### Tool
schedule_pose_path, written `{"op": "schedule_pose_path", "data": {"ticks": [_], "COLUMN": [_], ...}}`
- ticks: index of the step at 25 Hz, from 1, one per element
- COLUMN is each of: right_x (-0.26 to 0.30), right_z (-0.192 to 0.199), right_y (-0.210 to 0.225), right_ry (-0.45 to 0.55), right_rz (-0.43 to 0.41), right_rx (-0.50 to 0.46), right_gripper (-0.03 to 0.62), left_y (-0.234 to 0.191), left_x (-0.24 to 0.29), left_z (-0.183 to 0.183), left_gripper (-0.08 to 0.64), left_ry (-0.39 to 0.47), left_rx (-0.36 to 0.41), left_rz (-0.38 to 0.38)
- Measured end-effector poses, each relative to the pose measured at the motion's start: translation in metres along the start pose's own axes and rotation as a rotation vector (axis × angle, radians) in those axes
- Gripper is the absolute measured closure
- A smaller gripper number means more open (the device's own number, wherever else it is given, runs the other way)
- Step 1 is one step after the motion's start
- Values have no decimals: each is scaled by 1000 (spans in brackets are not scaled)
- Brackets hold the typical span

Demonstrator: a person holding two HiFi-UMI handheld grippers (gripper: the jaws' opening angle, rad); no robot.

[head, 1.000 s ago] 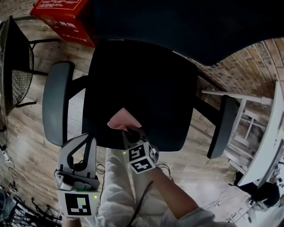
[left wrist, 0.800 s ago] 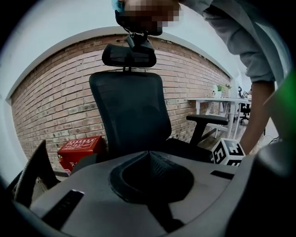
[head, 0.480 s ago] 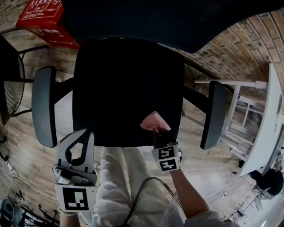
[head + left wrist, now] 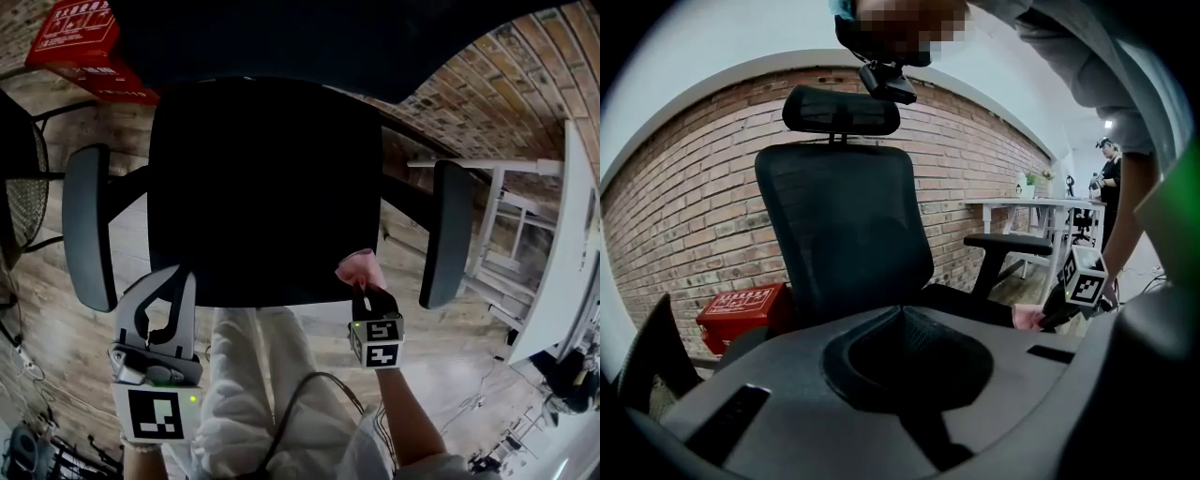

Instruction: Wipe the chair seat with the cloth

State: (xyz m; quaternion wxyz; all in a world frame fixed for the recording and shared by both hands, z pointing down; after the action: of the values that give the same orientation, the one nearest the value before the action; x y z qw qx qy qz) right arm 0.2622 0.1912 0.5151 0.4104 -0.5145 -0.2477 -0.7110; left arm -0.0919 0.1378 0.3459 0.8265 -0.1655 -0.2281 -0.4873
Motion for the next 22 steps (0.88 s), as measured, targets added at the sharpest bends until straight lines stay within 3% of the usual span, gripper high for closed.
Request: {"op": "schedule_pose_path", "data": {"ticks": [4, 14, 22], "right_x": [3, 22, 43], "right_z": [0, -20, -59], "right_y": [-12, -91, -172], "right_ry": [-5, 8, 75], "right_rz": [-36, -236, -415], "right_rx": [8, -116, -284], "right_gripper": [537, 537, 537], "left_y": [-3, -14, -25], "left_x": [0, -6, -14], "left_z": [1, 6, 11], "left_gripper": [541, 541, 541], "left_ry": [2, 11, 21], "left_rx": [-32, -54, -80], "left_rz": [-16, -30, -47]}}
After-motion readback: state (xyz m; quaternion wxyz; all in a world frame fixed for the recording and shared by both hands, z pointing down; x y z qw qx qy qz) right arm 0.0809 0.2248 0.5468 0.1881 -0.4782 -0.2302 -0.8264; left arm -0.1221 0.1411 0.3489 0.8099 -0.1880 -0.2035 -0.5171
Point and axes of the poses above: the fingertips, and each gripper's own axes: x forward along the fingers, y to its right, z out of its underside, the point moved 10 cm from there along -x, backward along the fingers, and after that the axes turned 12 degrees about -x, right-handed, at the moved point
